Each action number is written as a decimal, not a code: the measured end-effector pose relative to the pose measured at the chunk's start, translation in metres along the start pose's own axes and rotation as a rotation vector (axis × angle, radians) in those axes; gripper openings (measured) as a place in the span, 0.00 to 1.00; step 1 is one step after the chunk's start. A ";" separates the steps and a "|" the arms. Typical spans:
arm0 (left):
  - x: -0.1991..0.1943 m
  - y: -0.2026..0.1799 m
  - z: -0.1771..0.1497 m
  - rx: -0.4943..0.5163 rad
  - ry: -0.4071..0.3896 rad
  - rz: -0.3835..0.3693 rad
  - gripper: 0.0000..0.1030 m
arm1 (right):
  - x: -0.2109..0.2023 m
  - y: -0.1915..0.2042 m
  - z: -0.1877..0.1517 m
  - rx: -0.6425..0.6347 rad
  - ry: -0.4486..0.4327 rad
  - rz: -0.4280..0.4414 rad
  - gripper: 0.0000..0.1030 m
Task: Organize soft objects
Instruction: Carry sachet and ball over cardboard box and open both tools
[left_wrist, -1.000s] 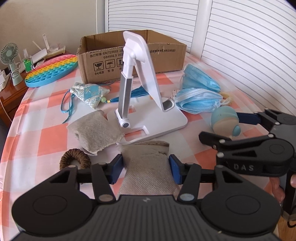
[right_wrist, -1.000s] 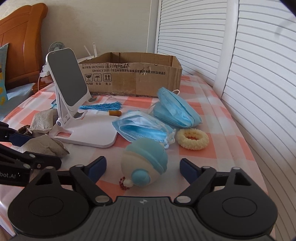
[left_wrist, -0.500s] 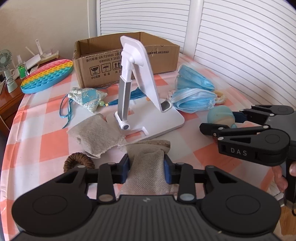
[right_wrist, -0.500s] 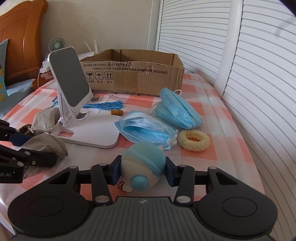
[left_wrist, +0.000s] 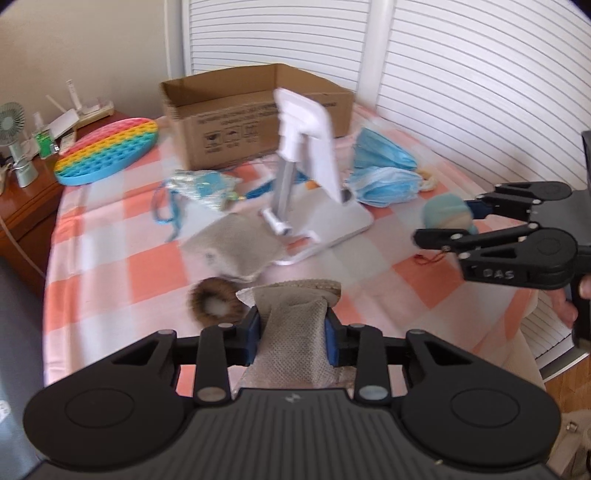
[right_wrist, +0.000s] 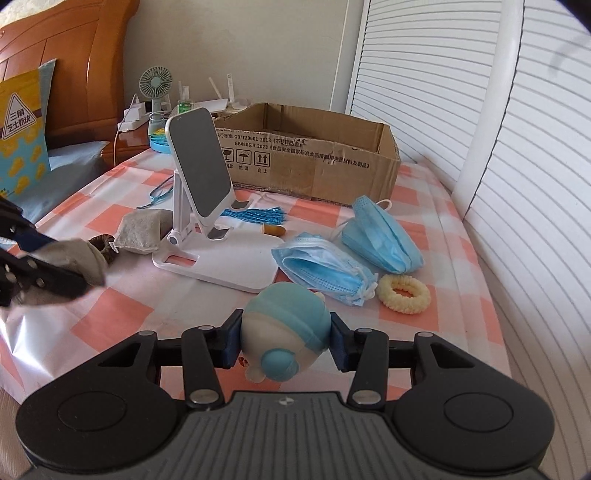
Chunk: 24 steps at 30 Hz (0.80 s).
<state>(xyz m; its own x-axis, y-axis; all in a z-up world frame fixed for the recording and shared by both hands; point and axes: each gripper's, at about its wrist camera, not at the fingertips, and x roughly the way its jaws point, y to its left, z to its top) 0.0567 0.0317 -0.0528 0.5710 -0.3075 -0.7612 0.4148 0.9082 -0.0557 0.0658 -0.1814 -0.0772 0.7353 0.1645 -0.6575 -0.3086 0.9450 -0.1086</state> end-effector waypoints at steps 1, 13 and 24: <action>-0.003 0.006 0.001 -0.001 0.002 0.010 0.31 | -0.002 0.000 0.001 -0.004 0.002 -0.001 0.50; -0.010 0.063 0.036 -0.007 -0.026 0.097 0.32 | -0.006 -0.025 0.036 -0.058 -0.005 -0.044 0.50; 0.015 0.064 0.132 0.044 -0.101 0.061 0.32 | 0.021 -0.050 0.114 -0.022 -0.058 0.037 0.50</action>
<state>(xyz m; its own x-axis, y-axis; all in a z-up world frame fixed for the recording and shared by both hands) 0.1855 0.0478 0.0178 0.6636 -0.2806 -0.6934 0.4064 0.9135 0.0193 0.1653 -0.1929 -0.0002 0.7567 0.2155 -0.6172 -0.3487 0.9317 -0.1023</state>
